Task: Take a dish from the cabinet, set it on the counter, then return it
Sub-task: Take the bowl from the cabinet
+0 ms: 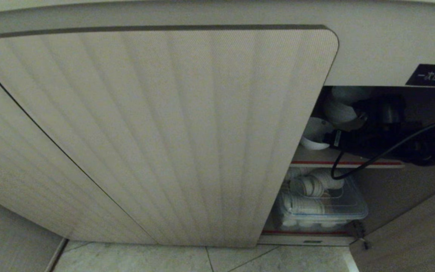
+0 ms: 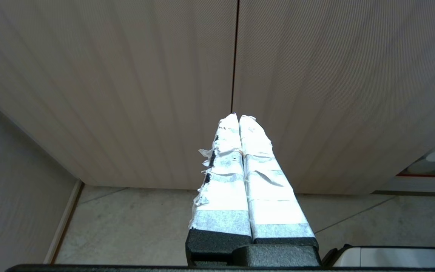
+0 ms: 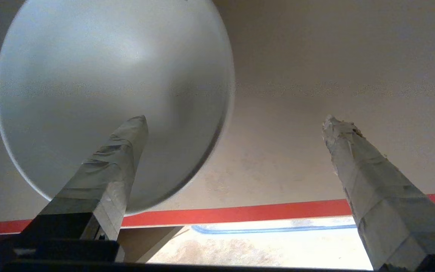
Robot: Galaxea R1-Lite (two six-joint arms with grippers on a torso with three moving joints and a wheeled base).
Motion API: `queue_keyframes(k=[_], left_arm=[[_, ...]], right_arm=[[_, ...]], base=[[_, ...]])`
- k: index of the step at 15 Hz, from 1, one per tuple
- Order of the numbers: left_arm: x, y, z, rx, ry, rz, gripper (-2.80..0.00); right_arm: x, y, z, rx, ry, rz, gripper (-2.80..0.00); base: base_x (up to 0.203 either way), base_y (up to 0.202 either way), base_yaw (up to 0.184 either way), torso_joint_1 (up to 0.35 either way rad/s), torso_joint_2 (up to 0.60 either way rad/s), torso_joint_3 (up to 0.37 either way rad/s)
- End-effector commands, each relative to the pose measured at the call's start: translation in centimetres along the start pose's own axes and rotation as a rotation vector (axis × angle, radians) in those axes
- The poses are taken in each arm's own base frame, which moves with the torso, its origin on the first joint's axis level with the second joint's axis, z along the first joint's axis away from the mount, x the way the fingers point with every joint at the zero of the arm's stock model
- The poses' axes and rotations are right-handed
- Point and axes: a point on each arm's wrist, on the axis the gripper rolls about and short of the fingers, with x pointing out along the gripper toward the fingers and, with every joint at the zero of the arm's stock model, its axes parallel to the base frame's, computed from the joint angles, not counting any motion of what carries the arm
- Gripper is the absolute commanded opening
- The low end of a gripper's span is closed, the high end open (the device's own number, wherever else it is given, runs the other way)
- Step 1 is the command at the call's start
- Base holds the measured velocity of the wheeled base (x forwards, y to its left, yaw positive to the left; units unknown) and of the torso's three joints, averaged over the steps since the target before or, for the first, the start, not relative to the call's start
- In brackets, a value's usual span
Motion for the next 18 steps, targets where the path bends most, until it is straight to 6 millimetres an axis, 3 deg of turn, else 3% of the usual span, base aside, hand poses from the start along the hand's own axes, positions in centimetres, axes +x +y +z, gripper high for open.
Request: queue_keyframes(k=[1, 18], left_arm=[[0.0, 0.0, 0.0, 0.0, -0.001, 0.0, -2.8], [0.0, 0.0, 0.0, 0.0, -0.001, 0.0, -2.8]], right_arm=[[0.18, 0.05, 0.06, 0.004, 0.003, 0.011, 0.0], [1.11, 0.33, 0.65, 0.003, 0.04, 0.017, 0.0]], base=[[0.0, 0.0, 0.0, 0.0, 0.0, 0.0], [0.0, 0.0, 0.0, 0.0, 0.0, 0.0]])
